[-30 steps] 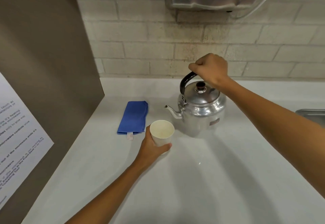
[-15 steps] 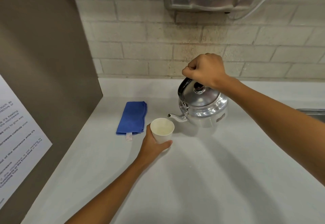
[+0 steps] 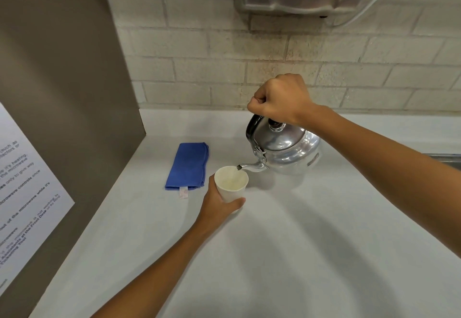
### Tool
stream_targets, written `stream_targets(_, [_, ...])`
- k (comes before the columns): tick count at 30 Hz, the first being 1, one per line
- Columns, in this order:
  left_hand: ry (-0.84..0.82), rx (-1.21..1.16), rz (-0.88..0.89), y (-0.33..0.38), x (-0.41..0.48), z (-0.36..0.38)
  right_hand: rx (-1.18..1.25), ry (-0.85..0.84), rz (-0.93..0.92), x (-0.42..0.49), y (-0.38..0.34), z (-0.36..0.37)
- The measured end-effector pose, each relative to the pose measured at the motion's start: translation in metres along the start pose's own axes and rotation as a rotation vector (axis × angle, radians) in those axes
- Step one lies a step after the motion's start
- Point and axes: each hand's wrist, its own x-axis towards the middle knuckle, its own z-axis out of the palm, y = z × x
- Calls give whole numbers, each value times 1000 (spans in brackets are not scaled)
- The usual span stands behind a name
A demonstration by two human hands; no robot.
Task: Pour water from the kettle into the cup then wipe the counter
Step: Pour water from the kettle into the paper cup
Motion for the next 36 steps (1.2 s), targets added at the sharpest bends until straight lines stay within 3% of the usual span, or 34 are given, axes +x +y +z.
stream_targets(36, [-3, -19, -7, -3, -4, 0, -52, -49, -99, 4, -10, -7])
